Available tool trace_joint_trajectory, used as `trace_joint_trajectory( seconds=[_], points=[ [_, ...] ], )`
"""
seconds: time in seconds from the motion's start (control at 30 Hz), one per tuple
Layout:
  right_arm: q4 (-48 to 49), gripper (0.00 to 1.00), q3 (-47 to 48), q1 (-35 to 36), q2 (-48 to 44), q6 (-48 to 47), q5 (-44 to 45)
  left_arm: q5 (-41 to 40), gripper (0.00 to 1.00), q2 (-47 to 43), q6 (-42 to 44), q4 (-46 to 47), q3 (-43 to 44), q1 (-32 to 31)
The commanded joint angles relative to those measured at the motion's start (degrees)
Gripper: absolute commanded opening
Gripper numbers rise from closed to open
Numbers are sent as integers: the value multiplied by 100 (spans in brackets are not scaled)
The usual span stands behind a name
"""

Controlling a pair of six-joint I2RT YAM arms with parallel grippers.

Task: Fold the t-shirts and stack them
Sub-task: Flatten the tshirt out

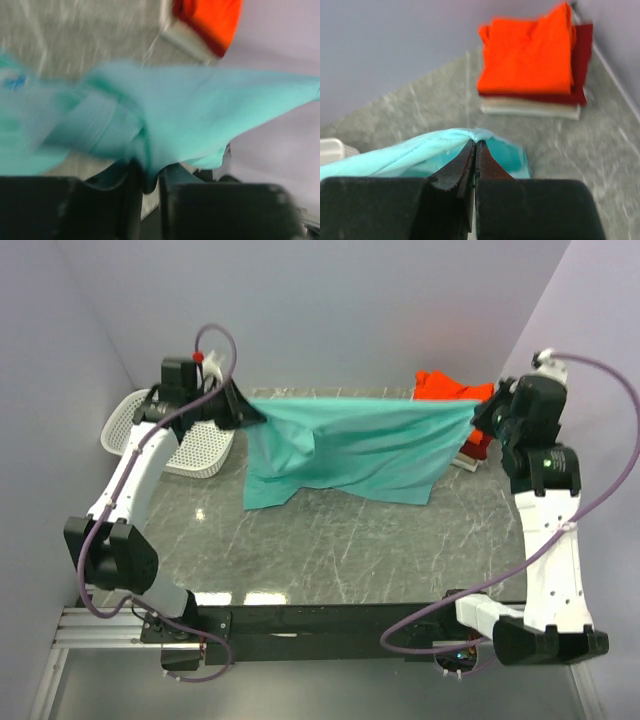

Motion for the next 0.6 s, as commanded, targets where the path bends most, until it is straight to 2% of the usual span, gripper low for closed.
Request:
trace_joint_trajectory(
  seconds=[0.0,0.1,0.2,0.33,0.57],
  points=[
    [39,0,-1092,-70,-345,63,217,0,23,-432,430,-375,-1243,56],
    [180,0,-1928,-114,-442,195,182,-624,51,-572,641,-454,-2001,91],
    [408,0,-2368,-122,-408,283,-10,-1047,67,-547,686,-367,-2354,91],
    [558,0,-2597,-122,-223,336,-213,-1074,70,-512,510,-34,-2610,-66],
    [708,0,-2957,-122,-29,406,-495,-1074,65,-38,378,-32,-2760,-1269]
  ],
)
